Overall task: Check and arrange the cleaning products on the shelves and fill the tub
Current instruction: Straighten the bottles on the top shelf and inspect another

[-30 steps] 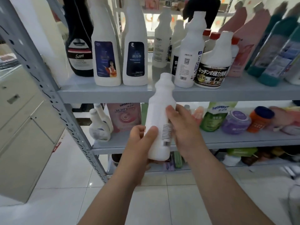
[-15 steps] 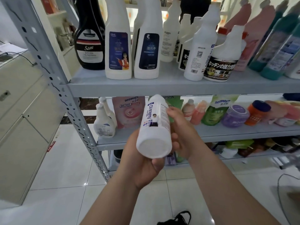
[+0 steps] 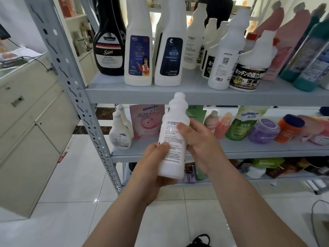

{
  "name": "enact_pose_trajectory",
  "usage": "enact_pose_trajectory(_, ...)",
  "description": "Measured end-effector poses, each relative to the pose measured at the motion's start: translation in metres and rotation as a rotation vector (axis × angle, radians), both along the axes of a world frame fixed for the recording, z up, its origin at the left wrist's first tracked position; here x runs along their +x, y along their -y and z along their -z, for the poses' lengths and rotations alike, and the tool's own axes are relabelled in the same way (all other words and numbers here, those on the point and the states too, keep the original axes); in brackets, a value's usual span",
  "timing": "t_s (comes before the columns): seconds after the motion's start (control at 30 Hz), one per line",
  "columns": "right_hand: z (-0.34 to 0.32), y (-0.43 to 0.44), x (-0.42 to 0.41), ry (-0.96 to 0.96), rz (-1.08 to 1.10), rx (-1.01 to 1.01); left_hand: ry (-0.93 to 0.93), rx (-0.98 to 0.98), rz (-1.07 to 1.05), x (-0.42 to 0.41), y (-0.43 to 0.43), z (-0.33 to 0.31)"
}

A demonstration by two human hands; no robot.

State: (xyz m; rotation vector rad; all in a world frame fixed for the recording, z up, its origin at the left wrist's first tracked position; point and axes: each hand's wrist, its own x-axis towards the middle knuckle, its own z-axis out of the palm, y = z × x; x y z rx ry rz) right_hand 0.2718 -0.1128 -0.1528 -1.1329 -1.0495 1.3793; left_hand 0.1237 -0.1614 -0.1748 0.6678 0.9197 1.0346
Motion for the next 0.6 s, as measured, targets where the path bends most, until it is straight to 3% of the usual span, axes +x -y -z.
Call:
enact_pose_trajectory(0.2, -0.003, 0.008, -0.008, -0.228, -0.181, -0.132, 0.152, -0.067, 0.124, -0.005, 0.004, 0.003)
enact_pose_trajectory(0.43, -0.005, 0.017, -0.01, 0.118, 0.016, 0.115, -0.204, 0.065, -0.019, 0.005, 0.008, 0.004)
enact_pose_trajectory(0.5, -0.006, 0.02, -0.012, 0.122, -0.017, 0.114, -0.138, -0.025, -0.083, 0.005, 0.011, 0.01)
enact_pose_trajectory(0.6, -0.009, 0.022, -0.01, 0.154, -0.092, 0.13, 0.195, -0.136, -0.033, -0.001, 0.012, 0.012)
